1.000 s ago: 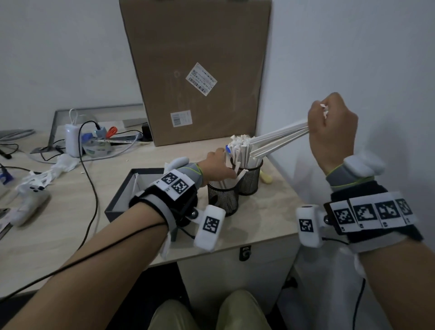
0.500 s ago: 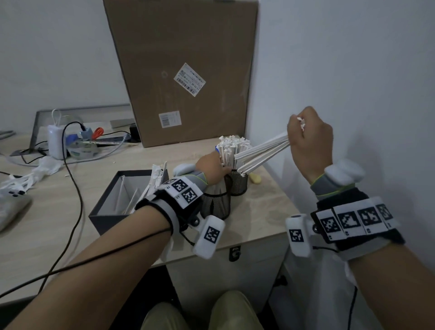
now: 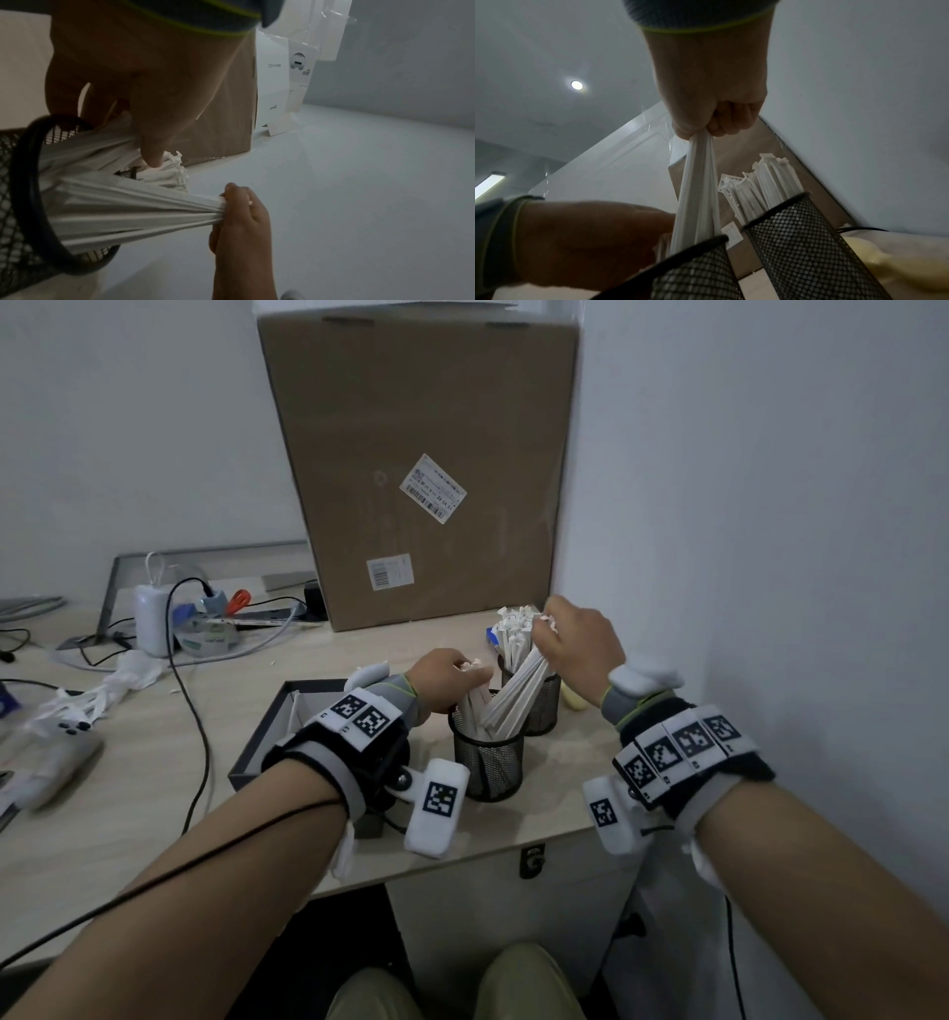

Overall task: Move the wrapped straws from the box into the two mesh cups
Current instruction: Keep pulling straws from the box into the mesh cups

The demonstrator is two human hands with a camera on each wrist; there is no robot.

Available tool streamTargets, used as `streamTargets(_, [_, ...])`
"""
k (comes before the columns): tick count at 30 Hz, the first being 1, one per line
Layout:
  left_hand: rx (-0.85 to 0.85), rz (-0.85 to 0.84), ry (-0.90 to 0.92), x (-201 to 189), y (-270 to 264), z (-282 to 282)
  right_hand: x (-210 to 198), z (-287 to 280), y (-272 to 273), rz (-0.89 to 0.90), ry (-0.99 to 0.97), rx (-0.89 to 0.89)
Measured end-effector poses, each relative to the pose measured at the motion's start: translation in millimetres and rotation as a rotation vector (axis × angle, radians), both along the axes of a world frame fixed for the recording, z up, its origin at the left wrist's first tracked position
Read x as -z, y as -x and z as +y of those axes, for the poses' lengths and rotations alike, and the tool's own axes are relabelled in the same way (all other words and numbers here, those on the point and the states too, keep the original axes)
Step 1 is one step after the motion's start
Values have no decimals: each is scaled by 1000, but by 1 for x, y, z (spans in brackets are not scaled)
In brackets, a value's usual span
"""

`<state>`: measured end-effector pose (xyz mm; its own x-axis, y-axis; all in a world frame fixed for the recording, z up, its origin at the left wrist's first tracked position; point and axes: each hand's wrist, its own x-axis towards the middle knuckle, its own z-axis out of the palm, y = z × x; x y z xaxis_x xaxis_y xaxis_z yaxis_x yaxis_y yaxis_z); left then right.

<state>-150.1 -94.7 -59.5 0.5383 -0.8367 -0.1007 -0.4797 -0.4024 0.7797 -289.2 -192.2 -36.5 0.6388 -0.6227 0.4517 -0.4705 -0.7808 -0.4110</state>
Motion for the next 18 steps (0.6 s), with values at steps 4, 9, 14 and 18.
streamTargets(4, [24,-177,-34,-4,-2,7,1,12,-8,120,53,2])
streamTargets(9, [77,-290,-73,-11,3,11,13,12,-26,283,95,-32])
streamTargets(14, [86,-303,0,-4,3,10,21,18,-34,386,7,-73])
streamTargets(18, [35,-255,85,-1,5,9,27,20,-32,299,-145,-92])
